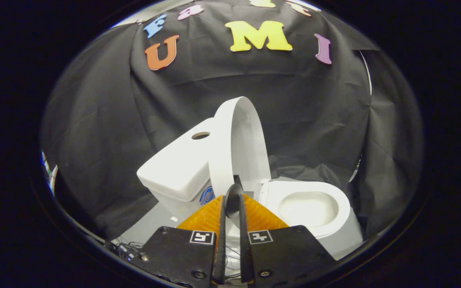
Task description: Open the toilet lid.
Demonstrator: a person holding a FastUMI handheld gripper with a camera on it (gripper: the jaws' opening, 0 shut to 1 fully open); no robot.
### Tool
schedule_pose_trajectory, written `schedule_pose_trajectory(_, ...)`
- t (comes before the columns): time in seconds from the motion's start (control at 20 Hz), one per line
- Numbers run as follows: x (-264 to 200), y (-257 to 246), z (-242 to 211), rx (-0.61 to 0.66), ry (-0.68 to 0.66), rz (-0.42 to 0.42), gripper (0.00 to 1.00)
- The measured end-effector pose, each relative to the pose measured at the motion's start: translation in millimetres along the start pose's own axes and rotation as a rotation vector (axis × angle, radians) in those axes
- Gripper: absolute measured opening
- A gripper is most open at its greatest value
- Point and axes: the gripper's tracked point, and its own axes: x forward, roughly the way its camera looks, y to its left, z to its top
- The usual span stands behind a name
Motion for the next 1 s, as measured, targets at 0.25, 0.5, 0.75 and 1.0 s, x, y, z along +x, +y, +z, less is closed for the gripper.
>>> schedule_pose_trajectory(0.25, 3, 13, -3, -0.03, -0.003, 0.024, 0.18)
schedule_pose_trajectory(0.5, 3, 19, -3, -0.076, -0.005, 0.018, 0.18)
schedule_pose_trajectory(0.75, 3, 14, -1, -0.083, -0.032, 0.015, 0.18)
schedule_pose_trajectory(1.0, -2, 16, 5, -0.11, -0.053, 0.007, 0.18)
